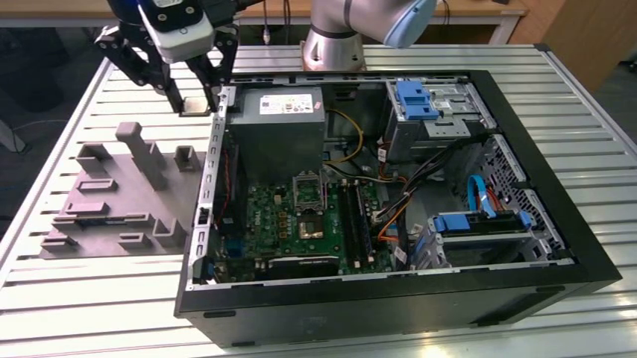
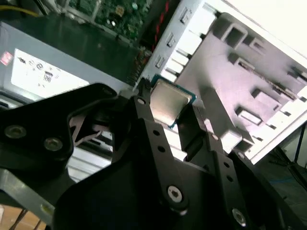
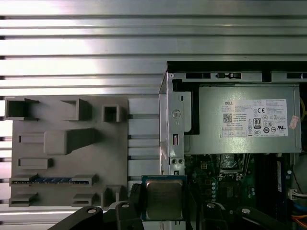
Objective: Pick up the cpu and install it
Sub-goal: 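Pick up the cpu and move it towards the insertion slot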
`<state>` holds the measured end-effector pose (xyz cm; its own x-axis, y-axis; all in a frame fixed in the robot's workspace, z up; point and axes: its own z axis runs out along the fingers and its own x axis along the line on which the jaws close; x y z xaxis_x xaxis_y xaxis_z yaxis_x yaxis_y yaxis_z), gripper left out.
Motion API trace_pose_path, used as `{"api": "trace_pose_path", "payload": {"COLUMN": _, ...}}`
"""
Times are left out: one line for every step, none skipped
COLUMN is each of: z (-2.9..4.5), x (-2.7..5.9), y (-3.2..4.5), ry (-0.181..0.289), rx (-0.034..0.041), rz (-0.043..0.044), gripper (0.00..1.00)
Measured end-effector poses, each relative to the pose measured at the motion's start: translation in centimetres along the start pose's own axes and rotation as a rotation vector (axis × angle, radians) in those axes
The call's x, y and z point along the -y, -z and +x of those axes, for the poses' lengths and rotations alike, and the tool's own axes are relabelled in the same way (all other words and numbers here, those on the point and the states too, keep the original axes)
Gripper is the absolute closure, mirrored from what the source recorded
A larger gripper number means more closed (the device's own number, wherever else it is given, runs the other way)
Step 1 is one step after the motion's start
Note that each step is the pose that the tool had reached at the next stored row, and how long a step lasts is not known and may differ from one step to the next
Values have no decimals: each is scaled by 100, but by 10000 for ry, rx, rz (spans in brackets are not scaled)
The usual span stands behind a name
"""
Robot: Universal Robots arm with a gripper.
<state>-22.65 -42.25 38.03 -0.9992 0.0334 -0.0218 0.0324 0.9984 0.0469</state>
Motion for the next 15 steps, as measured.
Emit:
{"api": "trace_pose_path", "payload": {"z": -26, "x": -1, "y": -1, "ry": 0, "rx": 0, "rz": -1, "gripper": 53}}
{"api": "trace_pose_path", "payload": {"z": -45, "x": -2, "y": -2, "ry": -3, "rx": 1, "rz": -1, "gripper": 53}}
{"api": "trace_pose_path", "payload": {"z": -65, "x": -2, "y": -3, "ry": -5, "rx": 2, "rz": -2, "gripper": 53}}
{"api": "trace_pose_path", "payload": {"z": -86, "x": -3, "y": -4, "ry": -6, "rx": 2, "rz": -1, "gripper": 53}}
{"api": "trace_pose_path", "payload": {"z": -115, "x": -4, "y": -5, "ry": -7, "rx": 2, "rz": -1, "gripper": 53}}
{"api": "trace_pose_path", "payload": {"z": -142, "x": -4, "y": -7, "ry": -7, "rx": 1, "rz": -1, "gripper": 53}}
{"api": "trace_pose_path", "payload": {"z": -166, "x": -5, "y": -8, "ry": -6, "rx": 2, "rz": -1, "gripper": 53}}
{"api": "trace_pose_path", "payload": {"z": -187, "x": -6, "y": -9, "ry": -6, "rx": 2, "rz": -1, "gripper": 53}}
{"api": "trace_pose_path", "payload": {"z": -205, "x": -6, "y": -10, "ry": -6, "rx": 2, "rz": -1, "gripper": 53}}
{"api": "trace_pose_path", "payload": {"z": -221, "x": -7, "y": -11, "ry": -6, "rx": 1, "rz": -1, "gripper": 53}}
{"api": "trace_pose_path", "payload": {"z": -240, "x": -8, "y": -13, "ry": -6, "rx": 1, "rz": -1, "gripper": 53}}
{"api": "trace_pose_path", "payload": {"z": -260, "x": -8, "y": -14, "ry": -7, "rx": 2, "rz": -1, "gripper": 53}}
{"api": "trace_pose_path", "payload": {"z": -282, "x": -9, "y": -16, "ry": -7, "rx": 1, "rz": -1, "gripper": 53}}
{"api": "trace_pose_path", "payload": {"z": -306, "x": -9, "y": -17, "ry": -7, "rx": 2, "rz": -2, "gripper": 53}}
{"api": "trace_pose_path", "payload": {"z": -333, "x": -10, "y": -19, "ry": -7, "rx": 2, "rz": -1, "gripper": 53}}
